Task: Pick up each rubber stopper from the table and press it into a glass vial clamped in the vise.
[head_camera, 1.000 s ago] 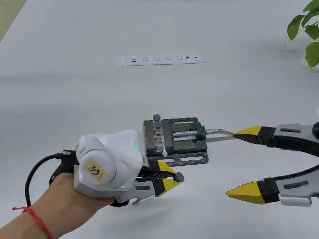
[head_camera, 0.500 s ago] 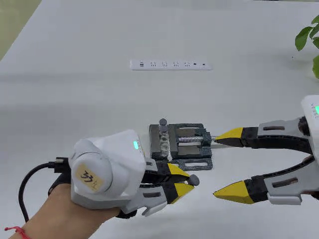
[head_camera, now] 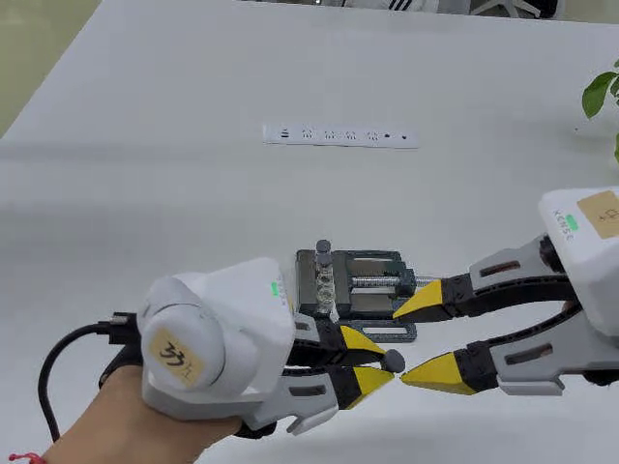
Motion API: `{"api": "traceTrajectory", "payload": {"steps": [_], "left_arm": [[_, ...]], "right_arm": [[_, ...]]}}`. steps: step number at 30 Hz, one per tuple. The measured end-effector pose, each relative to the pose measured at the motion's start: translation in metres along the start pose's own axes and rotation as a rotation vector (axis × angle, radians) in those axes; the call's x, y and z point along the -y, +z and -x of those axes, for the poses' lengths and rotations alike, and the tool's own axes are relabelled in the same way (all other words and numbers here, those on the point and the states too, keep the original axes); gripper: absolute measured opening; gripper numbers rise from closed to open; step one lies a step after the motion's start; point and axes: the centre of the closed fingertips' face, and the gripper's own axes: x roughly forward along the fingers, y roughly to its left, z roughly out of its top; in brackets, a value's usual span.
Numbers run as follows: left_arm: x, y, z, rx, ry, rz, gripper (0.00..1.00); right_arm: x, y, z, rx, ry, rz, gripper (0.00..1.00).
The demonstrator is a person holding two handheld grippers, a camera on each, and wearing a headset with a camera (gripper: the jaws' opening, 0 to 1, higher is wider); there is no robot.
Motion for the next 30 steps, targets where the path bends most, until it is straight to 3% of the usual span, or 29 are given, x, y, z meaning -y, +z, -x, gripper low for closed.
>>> {"api": "traceTrajectory", "payload": {"steps": [11,30], "left_arm": [[0.0008,0.0012,0.0025,0.008,-0.003,-0.002,0.04],[0.0041,0.0054,0.0044,0.011,-0.012,-0.005,0.04]], "right_arm": [[-0.0030,-0.0023,-0.0037,-0.040,0.045,0.026,0.11],[-0.0044,-0.0029,-0.0050,-0.049,0.066,0.033,0.07]]}}
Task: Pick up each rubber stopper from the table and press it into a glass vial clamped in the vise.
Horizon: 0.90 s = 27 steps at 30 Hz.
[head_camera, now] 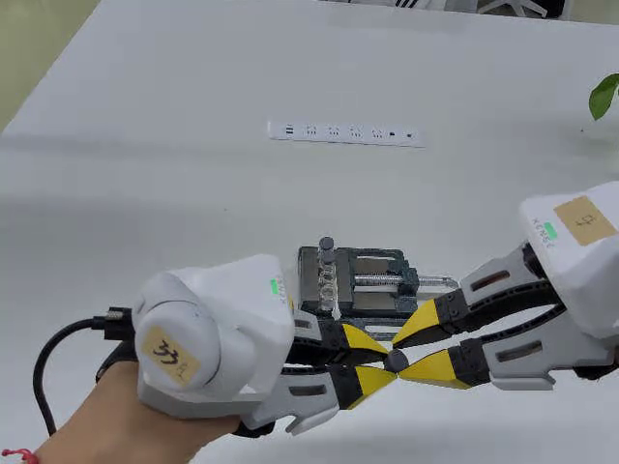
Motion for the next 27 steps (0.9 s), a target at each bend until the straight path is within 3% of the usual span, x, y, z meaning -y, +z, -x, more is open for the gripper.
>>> {"api": "traceTrajectory", "payload": {"steps": [27], "left_arm": [[0.0048,0.0003,-0.0002,-0.006,-0.017,0.000,0.04]], "right_arm": [[-0.0050,-0.0012,-0.0012,-0.018,0.021,0.020,0.07]]}}
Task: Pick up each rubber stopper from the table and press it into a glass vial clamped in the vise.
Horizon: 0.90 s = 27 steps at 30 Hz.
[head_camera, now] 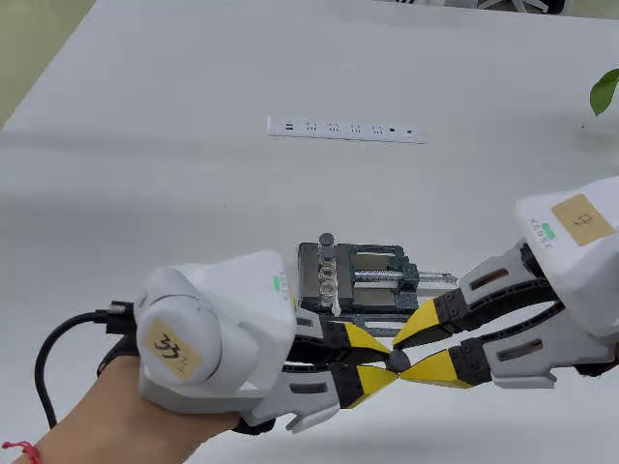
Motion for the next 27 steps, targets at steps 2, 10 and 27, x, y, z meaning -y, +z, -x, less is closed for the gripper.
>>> {"api": "traceTrajectory", "payload": {"steps": [2,10,27], "left_arm": [[0.0001,-0.0001,0.0001,0.000,-0.002,0.000,0.04],[0.0001,-0.0013,0.0010,0.000,-0.008,0.013,0.04],[0.0008,-0.0055,0.0019,0.012,-0.003,0.025,0.04]], "right_arm": [[0.0001,-0.0003,0.0001,0.001,0.001,0.008,0.07],[-0.0004,-0.0006,-0.0008,-0.002,0.001,0.019,0.06],[-0.0009,-0.0004,-0.0057,-0.039,-0.005,0.026,0.05]]}}
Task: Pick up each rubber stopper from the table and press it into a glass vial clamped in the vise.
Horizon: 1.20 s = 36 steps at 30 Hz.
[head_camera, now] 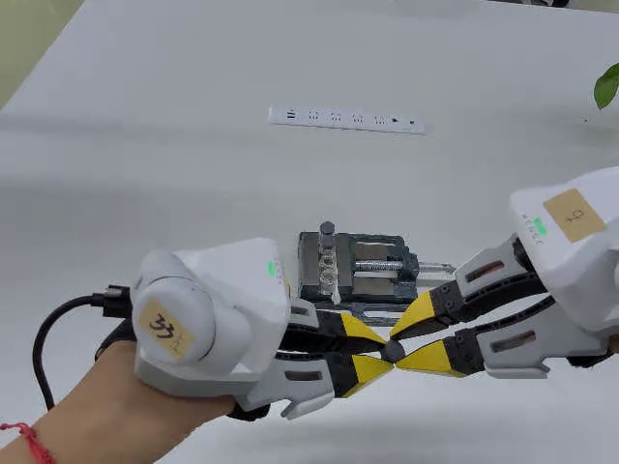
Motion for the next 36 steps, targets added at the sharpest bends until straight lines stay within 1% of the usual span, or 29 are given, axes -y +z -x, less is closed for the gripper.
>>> {"api": "traceTrajectory", "payload": {"steps": [9,13,17,21,24,26,29,32,36], "left_arm": [[-0.001,-0.004,0.004,0.019,0.016,-0.004,0.04],[-0.002,-0.005,0.007,0.029,0.022,-0.003,0.07],[-0.004,-0.011,0.011,0.020,0.037,-0.002,0.11],[-0.008,-0.017,0.017,0.007,0.059,0.001,0.15],[-0.014,-0.024,0.023,-0.002,0.087,0.005,0.21],[-0.017,-0.026,0.026,-0.002,0.101,0.007,0.25],[-0.022,-0.032,0.032,-0.006,0.128,0.006,0.28],[-0.028,-0.037,0.037,-0.011,0.157,0.006,0.35],[-0.034,-0.043,0.044,-0.008,0.188,0.005,0.41]], "right_arm": [[0.000,0.002,-0.005,-0.009,0.011,-0.016,0.05],[0.002,0.003,-0.006,-0.014,0.010,-0.018,0.05],[0.007,0.005,-0.005,-0.019,0.001,-0.019,0.05],[0.013,0.008,-0.003,-0.008,-0.011,-0.040,0.05],[0.020,0.009,-0.001,-0.019,-0.027,-0.043,0.05],[0.023,0.010,-0.001,-0.020,-0.033,-0.048,0.05],[0.031,0.012,0.000,-0.022,-0.049,-0.061,0.06],[0.039,0.013,0.000,-0.028,-0.064,-0.068,0.06],[0.052,0.014,0.000,-0.034,-0.087,-0.082,0.06]]}}
